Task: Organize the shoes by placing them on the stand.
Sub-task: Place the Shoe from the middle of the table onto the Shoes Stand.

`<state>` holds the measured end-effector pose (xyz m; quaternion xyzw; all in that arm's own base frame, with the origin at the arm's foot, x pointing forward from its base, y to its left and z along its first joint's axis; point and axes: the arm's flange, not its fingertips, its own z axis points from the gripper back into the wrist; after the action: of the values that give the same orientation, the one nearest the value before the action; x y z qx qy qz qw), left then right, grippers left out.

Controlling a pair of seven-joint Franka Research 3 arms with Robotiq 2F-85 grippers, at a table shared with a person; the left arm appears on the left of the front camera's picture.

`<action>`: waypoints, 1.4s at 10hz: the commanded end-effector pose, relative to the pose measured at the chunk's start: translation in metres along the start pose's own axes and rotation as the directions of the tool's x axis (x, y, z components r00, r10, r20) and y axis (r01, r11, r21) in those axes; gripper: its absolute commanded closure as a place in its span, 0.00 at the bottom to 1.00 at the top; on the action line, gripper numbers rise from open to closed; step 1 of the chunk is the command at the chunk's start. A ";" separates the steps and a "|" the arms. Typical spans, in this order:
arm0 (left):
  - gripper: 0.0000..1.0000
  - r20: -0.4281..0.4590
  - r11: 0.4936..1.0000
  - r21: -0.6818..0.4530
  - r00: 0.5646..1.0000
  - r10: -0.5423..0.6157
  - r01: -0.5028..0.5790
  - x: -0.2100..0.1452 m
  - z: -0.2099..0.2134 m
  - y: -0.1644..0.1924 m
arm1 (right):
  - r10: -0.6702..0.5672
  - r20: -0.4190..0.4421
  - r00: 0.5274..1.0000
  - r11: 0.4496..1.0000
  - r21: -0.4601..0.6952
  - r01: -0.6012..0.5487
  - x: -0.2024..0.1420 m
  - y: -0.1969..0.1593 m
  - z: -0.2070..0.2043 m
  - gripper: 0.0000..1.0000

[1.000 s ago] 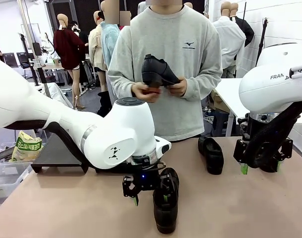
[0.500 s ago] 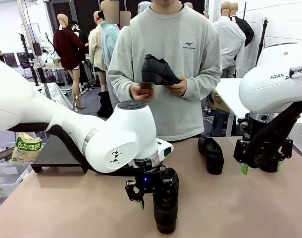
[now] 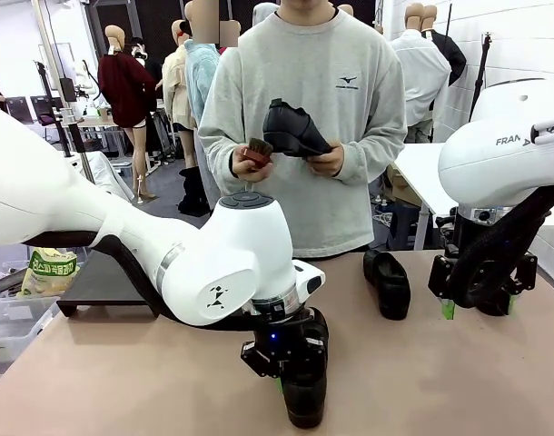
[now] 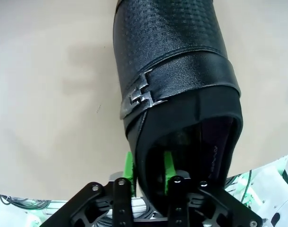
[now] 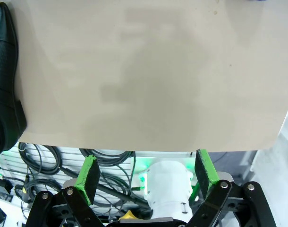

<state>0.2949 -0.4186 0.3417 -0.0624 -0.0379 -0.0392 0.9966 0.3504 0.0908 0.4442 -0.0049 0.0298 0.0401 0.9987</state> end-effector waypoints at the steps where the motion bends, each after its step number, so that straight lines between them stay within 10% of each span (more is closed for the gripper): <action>1: 1.00 0.012 1.000 -0.008 1.000 -0.024 0.024 0.005 0.002 -0.001 | -0.014 0.000 1.000 1.000 -0.001 0.014 0.000 0.001 0.000 0.00; 9: 1.00 -0.051 0.992 -0.101 0.996 -0.077 0.072 0.002 0.020 -0.001 | -0.014 0.000 1.000 1.000 -0.001 0.014 0.000 0.001 0.000 0.00; 14: 1.00 0.194 0.971 -0.016 0.954 -0.230 0.238 -0.011 0.150 0.111 | -0.014 0.000 1.000 1.000 -0.001 0.014 0.000 0.001 0.000 0.00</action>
<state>0.2890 -0.3387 0.4581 -0.1111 -0.1078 -0.1305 0.9793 0.3505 0.0904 0.4443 -0.0047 0.0297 0.0396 0.9988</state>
